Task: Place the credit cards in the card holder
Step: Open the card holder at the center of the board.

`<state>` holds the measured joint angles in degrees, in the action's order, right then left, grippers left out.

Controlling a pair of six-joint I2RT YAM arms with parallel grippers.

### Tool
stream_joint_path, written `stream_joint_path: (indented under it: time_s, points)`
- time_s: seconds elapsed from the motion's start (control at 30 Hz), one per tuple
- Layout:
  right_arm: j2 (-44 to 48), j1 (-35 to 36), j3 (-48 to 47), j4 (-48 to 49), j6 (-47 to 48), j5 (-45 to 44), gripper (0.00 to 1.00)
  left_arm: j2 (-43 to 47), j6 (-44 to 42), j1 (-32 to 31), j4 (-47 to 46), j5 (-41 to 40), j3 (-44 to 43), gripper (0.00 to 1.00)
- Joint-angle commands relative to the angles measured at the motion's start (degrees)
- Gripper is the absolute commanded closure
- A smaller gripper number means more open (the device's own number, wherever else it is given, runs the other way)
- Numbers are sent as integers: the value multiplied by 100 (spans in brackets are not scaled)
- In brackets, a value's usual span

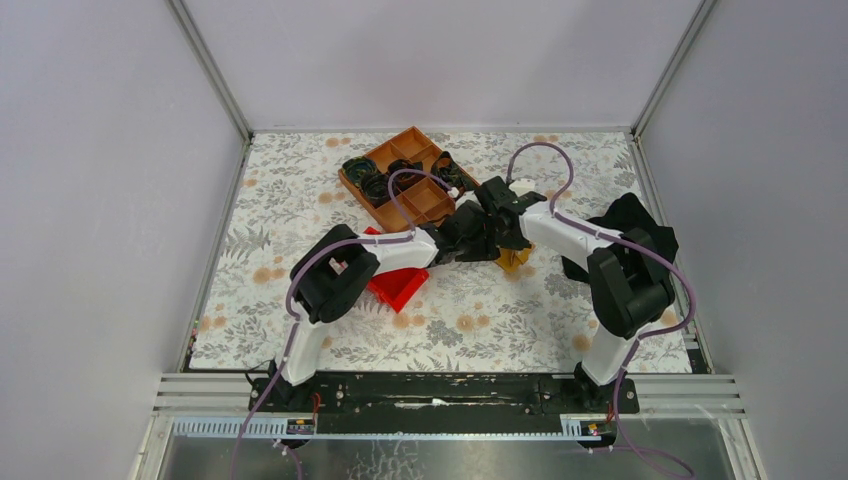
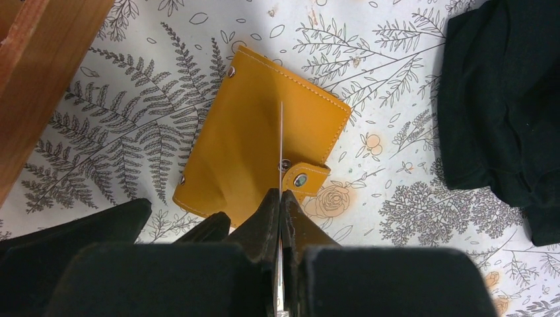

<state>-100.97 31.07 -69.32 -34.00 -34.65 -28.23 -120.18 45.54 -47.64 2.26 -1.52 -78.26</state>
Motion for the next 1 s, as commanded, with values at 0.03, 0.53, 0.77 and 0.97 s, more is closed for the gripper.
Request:
stream_joint_path:
  time_s: [0.03, 0.53, 0.77, 0.97]
  points:
    - [422, 92, 28, -195, -33, -179, 100, -437, 72, -39, 316, -130, -16, 34]
    - [965, 68, 466, -287, -201, -344, 100, -624, 72, -112, 603, -191, -45, 35]
    - [1093, 37, 491, -162, -200, -293, 100, -576, 19, -127, 679, -263, 34, 35]
    - [739, 55, -33, -179, -105, -60, 100, -560, -26, -125, 760, -291, 62, 35]
